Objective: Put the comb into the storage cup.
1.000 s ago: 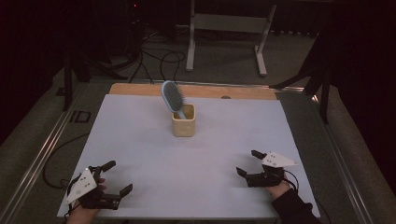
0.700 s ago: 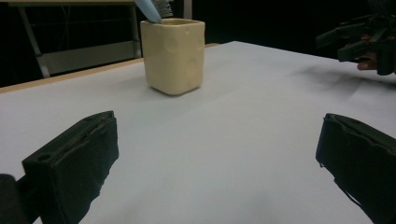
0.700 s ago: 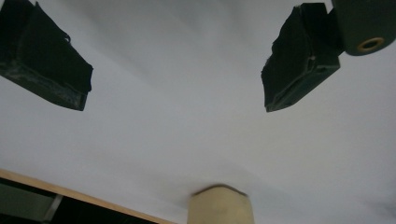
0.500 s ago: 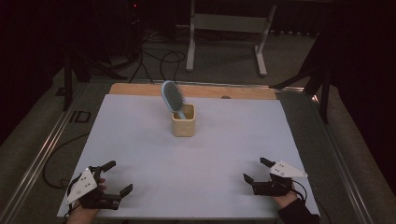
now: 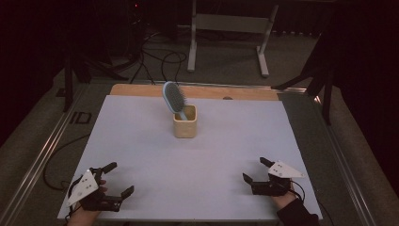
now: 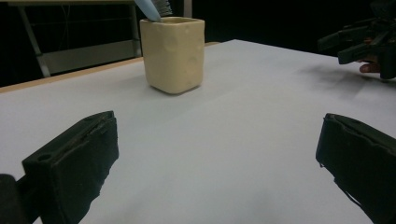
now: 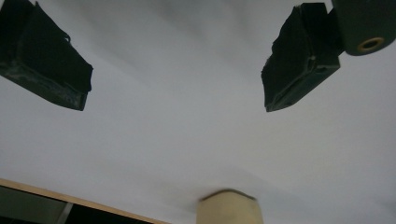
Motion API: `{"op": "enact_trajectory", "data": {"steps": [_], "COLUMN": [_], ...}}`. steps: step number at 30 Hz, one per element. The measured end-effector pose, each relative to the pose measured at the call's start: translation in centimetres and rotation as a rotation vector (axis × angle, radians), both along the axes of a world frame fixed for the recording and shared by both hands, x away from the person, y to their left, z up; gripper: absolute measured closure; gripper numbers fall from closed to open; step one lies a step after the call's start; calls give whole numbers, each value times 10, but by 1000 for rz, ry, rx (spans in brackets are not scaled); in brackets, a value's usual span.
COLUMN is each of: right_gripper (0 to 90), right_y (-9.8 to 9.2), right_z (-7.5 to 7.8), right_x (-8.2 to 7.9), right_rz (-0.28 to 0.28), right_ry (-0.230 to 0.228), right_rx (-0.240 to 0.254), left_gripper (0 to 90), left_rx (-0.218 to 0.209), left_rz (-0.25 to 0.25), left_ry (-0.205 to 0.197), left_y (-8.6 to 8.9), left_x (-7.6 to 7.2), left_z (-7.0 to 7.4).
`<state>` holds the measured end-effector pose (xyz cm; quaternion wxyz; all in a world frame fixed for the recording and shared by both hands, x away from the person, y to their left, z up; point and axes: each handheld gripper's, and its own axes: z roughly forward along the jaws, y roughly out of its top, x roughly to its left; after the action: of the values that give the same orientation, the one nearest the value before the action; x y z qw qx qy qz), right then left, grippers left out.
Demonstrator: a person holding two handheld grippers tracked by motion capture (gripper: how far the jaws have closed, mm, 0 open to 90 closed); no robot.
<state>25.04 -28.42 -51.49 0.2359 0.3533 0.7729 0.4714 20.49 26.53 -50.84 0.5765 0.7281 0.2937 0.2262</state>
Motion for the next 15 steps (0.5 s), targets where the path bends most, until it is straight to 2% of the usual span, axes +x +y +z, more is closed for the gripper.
{"op": "enact_trajectory", "data": {"steps": [3, 15], "right_gripper": [80, 80], "right_y": [2, 3], "right_z": [0, 2], "right_x": [-1, -3], "right_rz": [1, 8], "right_ry": [-9, -7], "right_rx": [-26, -13], "left_gripper": [0, 0], "left_rx": [1, -2], "left_rz": [1, 1], "left_ry": [0, 0], "left_y": [0, 0], "left_x": [0, 0], "left_z": [0, 0]}}
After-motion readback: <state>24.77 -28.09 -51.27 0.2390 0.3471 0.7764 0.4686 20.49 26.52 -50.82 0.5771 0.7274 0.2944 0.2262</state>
